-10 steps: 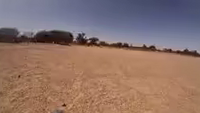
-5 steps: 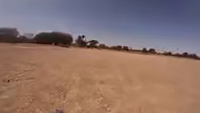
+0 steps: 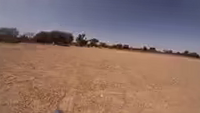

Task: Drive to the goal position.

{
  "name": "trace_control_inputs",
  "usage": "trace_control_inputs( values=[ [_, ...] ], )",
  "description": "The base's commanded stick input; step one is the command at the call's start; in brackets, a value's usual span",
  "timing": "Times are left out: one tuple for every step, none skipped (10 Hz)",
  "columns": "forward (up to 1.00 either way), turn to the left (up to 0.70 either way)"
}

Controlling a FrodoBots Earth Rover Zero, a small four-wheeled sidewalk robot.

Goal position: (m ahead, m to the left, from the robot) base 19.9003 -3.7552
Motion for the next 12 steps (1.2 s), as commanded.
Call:
trace_control_inputs(
  values=[
    [0.5,0.0],
    [0.5,0.0],
    [0.5,0.0],
    [0.5,0.0],
    [0.5,0.0],
    [0.5,0.0],
    [0.5,0.0],
    [0.5,0.0],
    [0.5,0.0],
    [0.5,0.0],
    [0.5,0.0],
    [0.5,0.0]
  ],
)
